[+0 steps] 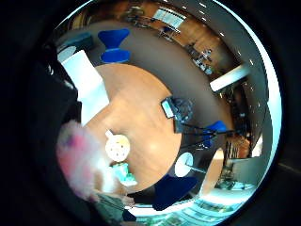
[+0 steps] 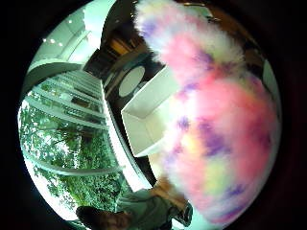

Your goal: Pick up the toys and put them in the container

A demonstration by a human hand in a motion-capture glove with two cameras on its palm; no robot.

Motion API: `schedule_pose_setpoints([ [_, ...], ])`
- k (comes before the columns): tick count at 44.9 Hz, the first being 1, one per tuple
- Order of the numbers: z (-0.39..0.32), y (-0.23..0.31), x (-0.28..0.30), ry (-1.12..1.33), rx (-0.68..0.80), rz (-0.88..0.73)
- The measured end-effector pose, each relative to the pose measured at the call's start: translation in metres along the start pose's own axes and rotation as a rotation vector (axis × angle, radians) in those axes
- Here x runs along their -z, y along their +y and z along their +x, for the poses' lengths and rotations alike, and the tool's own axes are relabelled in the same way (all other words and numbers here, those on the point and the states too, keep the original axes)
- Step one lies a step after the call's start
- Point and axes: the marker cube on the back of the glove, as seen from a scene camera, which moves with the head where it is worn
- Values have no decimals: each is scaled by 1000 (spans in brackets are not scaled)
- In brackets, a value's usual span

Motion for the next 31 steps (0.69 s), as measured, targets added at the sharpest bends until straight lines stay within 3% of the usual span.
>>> schedule_pose_setpoints([
  [3,-44,-12,-10,-101,-121,-13],
  [8,-67,-11,-43,243,291,-55],
  [11,-95,-15,-54,271,373,-65],
  [20,-218,-13,-80,65,451,-98],
  [25,-213,-14,-94,176,493,-130],
  [31,-234,-4,-114,100,457,-287],
])
